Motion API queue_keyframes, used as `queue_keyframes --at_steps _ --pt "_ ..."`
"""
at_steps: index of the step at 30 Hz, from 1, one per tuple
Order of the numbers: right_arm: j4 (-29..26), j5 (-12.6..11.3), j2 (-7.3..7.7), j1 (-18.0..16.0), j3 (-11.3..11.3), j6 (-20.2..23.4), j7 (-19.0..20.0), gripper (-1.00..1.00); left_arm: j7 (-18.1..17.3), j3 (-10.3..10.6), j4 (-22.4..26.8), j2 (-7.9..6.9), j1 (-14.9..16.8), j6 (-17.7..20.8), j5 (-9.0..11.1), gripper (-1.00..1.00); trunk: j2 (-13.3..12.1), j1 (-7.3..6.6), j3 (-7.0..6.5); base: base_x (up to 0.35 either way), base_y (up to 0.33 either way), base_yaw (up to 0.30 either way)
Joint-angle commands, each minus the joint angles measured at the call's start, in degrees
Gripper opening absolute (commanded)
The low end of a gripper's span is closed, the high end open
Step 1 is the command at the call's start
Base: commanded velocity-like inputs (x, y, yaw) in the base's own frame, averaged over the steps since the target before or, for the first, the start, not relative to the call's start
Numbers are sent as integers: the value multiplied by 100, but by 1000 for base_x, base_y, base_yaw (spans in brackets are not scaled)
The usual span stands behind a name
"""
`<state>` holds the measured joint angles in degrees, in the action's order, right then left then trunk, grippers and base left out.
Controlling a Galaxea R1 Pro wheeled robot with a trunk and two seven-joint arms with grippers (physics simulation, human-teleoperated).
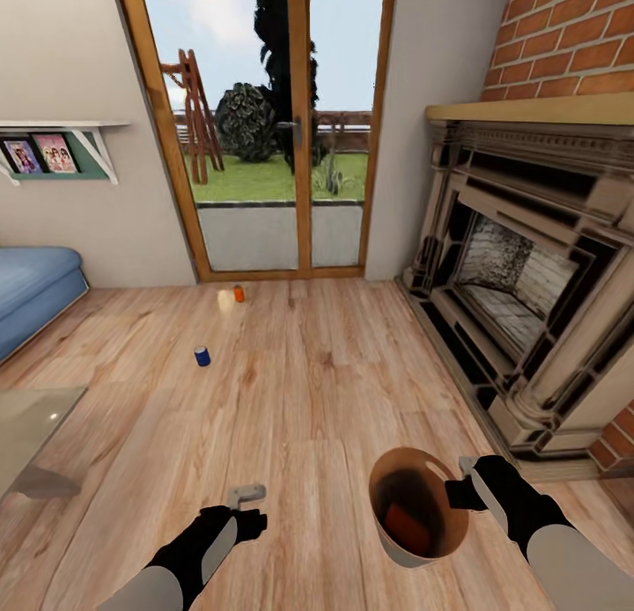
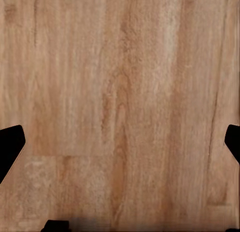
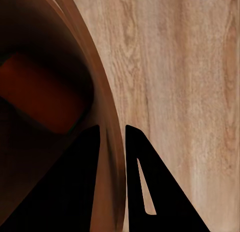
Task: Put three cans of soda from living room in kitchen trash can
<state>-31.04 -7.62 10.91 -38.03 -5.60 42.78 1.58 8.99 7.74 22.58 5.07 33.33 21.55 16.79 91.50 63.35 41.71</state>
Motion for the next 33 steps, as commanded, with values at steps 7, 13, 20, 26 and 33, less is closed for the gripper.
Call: queue_keyframes --at_steps 7,13,20,26,33 --pt "-7 -73 -5 -3 -7 96 27 -100 -74 -40 81 -7 -4 -44 3 100 0 0 -1 297 0 0" --pt "-15 -70 -33 -3 -28 113 27 -100 -504 -69 117 -26 -3 -57 7 100 0 0 -1 278 0 0" --pt "-119 -72 -53 -3 -49 123 27 -100 -731 -71 122 -32 -9 -74 9 100 0 0 -1 272 0 0" --pt "-142 -73 -62 -3 -76 125 27 -100 -784 -77 123 -35 -10 -80 9 100 0 0 -5 268 0 0" --pt "-152 -73 -109 -3 -91 125 27 -100 -804 -79 123 -34 -11 -81 9 100 0 0 -20 218 3 0"
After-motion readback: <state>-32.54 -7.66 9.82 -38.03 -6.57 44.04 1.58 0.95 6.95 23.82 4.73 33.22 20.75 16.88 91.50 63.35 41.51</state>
